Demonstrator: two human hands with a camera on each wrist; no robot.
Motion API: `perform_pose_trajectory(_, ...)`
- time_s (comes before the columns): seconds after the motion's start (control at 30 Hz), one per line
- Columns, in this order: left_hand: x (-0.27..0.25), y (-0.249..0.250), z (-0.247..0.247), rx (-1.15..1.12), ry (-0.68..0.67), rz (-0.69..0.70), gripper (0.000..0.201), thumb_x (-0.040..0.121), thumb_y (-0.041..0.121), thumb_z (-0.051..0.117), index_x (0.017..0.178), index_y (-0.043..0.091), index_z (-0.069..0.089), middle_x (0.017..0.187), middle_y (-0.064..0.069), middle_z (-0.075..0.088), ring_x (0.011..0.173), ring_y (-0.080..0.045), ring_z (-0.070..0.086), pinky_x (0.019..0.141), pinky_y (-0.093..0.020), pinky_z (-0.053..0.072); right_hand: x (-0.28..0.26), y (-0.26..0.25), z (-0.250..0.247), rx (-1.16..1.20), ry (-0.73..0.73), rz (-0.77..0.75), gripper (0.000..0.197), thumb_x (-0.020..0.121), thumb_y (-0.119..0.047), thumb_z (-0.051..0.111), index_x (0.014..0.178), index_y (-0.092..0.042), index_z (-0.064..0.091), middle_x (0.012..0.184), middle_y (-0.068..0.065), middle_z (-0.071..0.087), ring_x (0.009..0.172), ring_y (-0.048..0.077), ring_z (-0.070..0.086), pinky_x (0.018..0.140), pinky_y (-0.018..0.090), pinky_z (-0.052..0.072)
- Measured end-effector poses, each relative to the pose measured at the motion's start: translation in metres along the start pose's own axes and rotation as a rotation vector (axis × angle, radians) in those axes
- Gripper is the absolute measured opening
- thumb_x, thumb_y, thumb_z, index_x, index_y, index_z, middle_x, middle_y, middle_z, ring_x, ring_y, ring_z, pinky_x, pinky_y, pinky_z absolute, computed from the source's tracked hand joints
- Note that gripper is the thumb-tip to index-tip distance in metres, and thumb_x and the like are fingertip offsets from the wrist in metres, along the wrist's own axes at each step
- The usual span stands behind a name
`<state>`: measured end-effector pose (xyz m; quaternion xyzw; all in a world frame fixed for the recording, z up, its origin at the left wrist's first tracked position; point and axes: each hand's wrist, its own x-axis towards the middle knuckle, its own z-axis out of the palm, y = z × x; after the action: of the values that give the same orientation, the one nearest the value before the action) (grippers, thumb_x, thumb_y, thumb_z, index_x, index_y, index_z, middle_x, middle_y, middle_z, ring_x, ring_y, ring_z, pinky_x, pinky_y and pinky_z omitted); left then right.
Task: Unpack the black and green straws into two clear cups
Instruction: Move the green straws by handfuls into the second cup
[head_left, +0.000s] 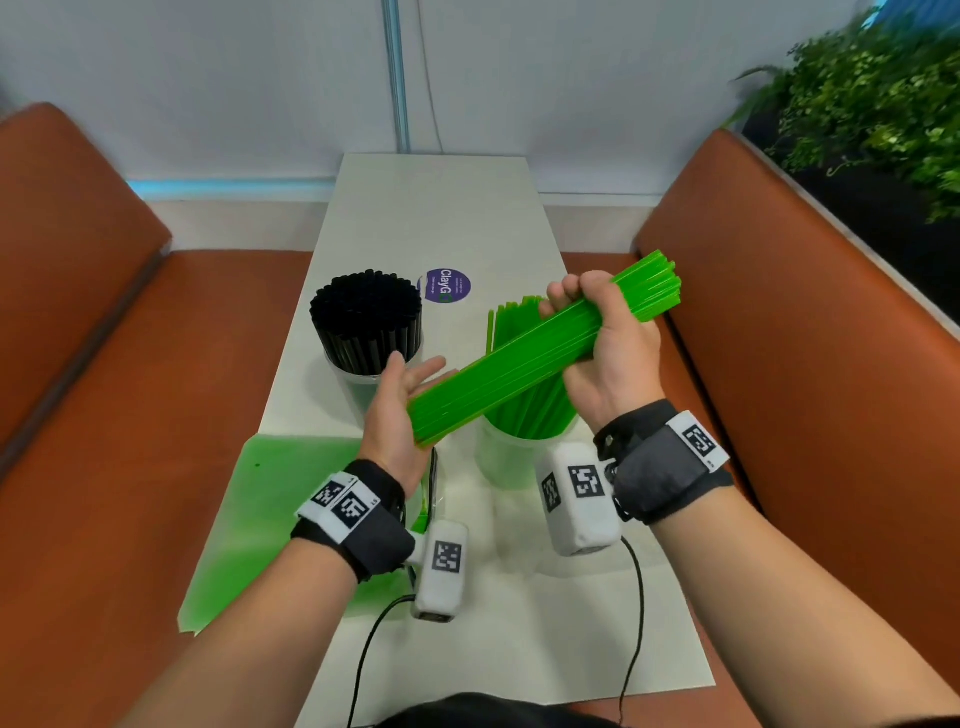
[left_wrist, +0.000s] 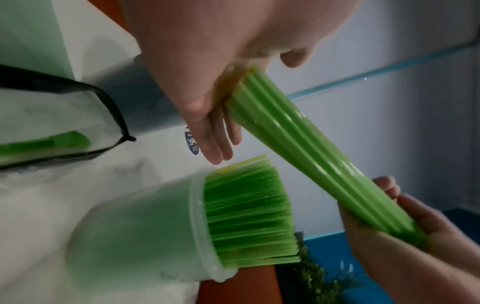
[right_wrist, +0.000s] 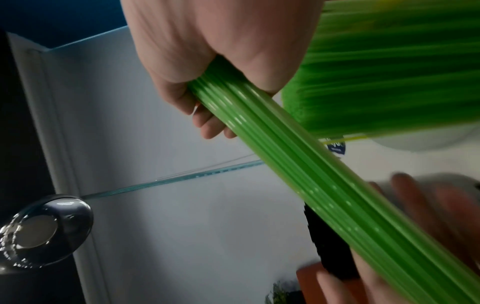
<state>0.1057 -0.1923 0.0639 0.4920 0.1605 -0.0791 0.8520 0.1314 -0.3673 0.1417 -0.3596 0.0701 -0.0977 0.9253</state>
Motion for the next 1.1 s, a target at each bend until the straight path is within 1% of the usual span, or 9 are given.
perform_pose_trajectory(0.13,0.0,-0.012,-0.001,0.398,0.003,0.039,0.028,0.104,0.033,0.04,0.124,0.027,0.059,0.133,-0.004,0.06,0.116,-0.022,0.059,0.104,-0.046,0.046,0.012,-0.023,-0.005,-0.123,0.029,-0.117,0.011,0.087,0.003,0.062,0.079,-0.005,0.06,0.076,0.013,0.061,0.072,0.027,0.063,0.079,0.043,0.052)
perform_pose_trajectory(0.23,0.004,-0.026,-0.003,0.878,-0.129,0.093,0.05,0.096,0.011,0.05,0.141,0.034,0.049,0.155,0.0,0.038,0.135,-0.022,0.044,0.115,-0.043,0.035,0.02,-0.034,-0.009,-0.256,0.034,-0.225,0.01,0.084,0.005,0.063,0.079,-0.004,0.06,0.074,0.014,0.062,0.071,0.029,0.064,0.078,0.045,0.053)
perform_pose_trajectory(0.33,0.006,-0.038,0.0,1.145,-0.286,0.099,0.067,0.093,0.006,0.049,0.15,0.04,0.035,0.166,0.006,0.009,0.15,-0.019,0.018,0.114,-0.025,0.022,0.024,-0.035,-0.016,-0.386,0.01,-0.281,0.011,0.083,0.005,0.064,0.078,-0.005,0.062,0.072,0.013,0.064,0.071,0.03,0.064,0.076,0.046,0.054)
perform_pose_trajectory(0.43,0.006,-0.042,0.002,1.314,-0.352,0.102,0.069,0.093,0.005,0.047,0.153,0.035,0.032,0.166,0.007,-0.002,0.152,-0.019,0.01,0.119,-0.033,0.023,0.027,-0.032,-0.027,-0.588,-0.007,-0.342,0.011,0.079,-0.002,0.069,0.072,-0.01,0.066,0.076,0.016,0.067,0.072,0.03,0.062,0.075,0.046,0.054)
perform_pose_trajectory(0.6,0.005,-0.042,0.001,1.409,-0.322,0.112,0.071,0.091,0.005,0.046,0.154,0.031,0.029,0.166,0.009,-0.001,0.151,-0.019,0.011,0.118,-0.04,0.021,0.032,-0.016,-0.049,-0.826,-0.032,-0.328,0.008,0.079,-0.009,0.075,0.083,-0.012,0.068,0.084,-0.002,0.071,0.076,0.012,0.067,0.074,0.029,0.056)
perform_pose_trajectory(0.8,0.004,-0.043,0.001,1.38,-0.323,0.125,0.069,0.091,0.006,0.047,0.154,0.029,0.031,0.166,0.01,0.0,0.15,-0.02,0.016,0.117,-0.036,0.024,0.035,0.011,-0.079,-1.011,-0.044,-0.209,0.022,0.076,-0.019,0.079,0.093,-0.012,0.068,0.093,0.005,0.072,0.089,0.021,0.07,0.087,0.045,0.056)
perform_pose_trajectory(0.93,0.005,-0.045,-0.001,1.362,-0.313,0.115,0.069,0.092,0.007,0.049,0.154,0.031,0.031,0.166,0.01,0.0,0.151,-0.019,0.015,0.119,-0.035,0.022,0.031,0.032,-0.093,-1.127,-0.041,-0.073,0.053,0.07,-0.029,0.084,0.113,-0.006,0.061,0.116,0.009,0.063,0.115,0.027,0.057,0.1,0.047,0.048)
perform_pose_trajectory(1.03,0.006,-0.045,-0.001,1.36,-0.311,0.122,0.069,0.092,0.008,0.05,0.154,0.032,0.031,0.166,0.011,-0.001,0.151,-0.019,0.016,0.117,-0.032,0.021,0.029,0.038,-0.092,-1.215,-0.099,-0.095,0.035,0.071,-0.026,0.084,0.1,-0.018,0.066,0.119,0.007,0.06,0.114,0.024,0.057,0.101,0.048,0.046)
perform_pose_trajectory(1.1,0.006,-0.046,0.0,1.362,-0.317,0.131,0.069,0.092,0.008,0.05,0.154,0.03,0.032,0.165,0.011,-0.001,0.15,-0.018,0.018,0.116,-0.03,0.021,0.03,0.033,-0.088,-1.282,-0.135,-0.101,0.046,0.07,-0.029,0.085,0.11,-0.026,0.063,0.132,0.005,0.048,0.124,0.02,0.048,0.108,0.044,0.041)
